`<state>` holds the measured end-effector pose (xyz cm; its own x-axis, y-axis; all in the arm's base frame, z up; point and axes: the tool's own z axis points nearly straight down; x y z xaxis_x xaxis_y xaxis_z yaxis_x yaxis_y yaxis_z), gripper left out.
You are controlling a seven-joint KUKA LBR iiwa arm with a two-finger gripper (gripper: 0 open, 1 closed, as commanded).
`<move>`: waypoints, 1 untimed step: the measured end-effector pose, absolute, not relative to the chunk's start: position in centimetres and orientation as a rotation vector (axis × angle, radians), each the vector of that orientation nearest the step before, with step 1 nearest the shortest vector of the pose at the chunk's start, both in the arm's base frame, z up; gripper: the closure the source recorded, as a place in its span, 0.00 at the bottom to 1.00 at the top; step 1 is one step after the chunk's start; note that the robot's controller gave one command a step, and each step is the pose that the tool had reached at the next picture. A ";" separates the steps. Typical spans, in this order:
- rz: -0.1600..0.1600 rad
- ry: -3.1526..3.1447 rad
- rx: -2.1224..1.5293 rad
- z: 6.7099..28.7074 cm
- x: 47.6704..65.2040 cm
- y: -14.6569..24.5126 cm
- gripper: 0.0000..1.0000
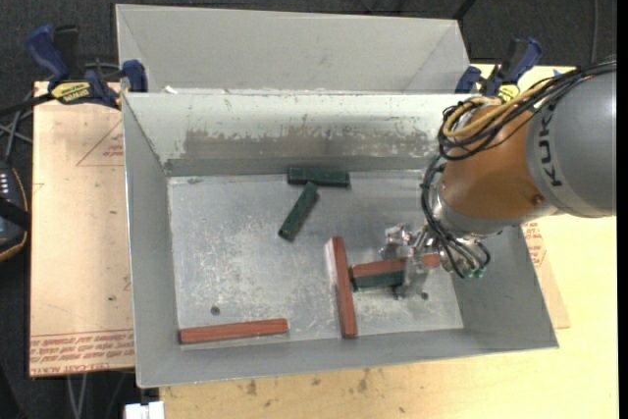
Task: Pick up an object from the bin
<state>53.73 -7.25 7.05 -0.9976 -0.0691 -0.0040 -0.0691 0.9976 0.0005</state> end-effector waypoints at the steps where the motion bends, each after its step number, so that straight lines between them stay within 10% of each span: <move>1: 0.001 3.136 -0.109 7.1 53.7 -7.3 1.00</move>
Offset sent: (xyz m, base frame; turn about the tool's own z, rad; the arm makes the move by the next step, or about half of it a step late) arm -0.0067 -0.0339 0.0085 -0.2188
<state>53.69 -7.26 7.10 -0.9976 -0.0693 -0.0038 -0.0693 0.9976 0.0006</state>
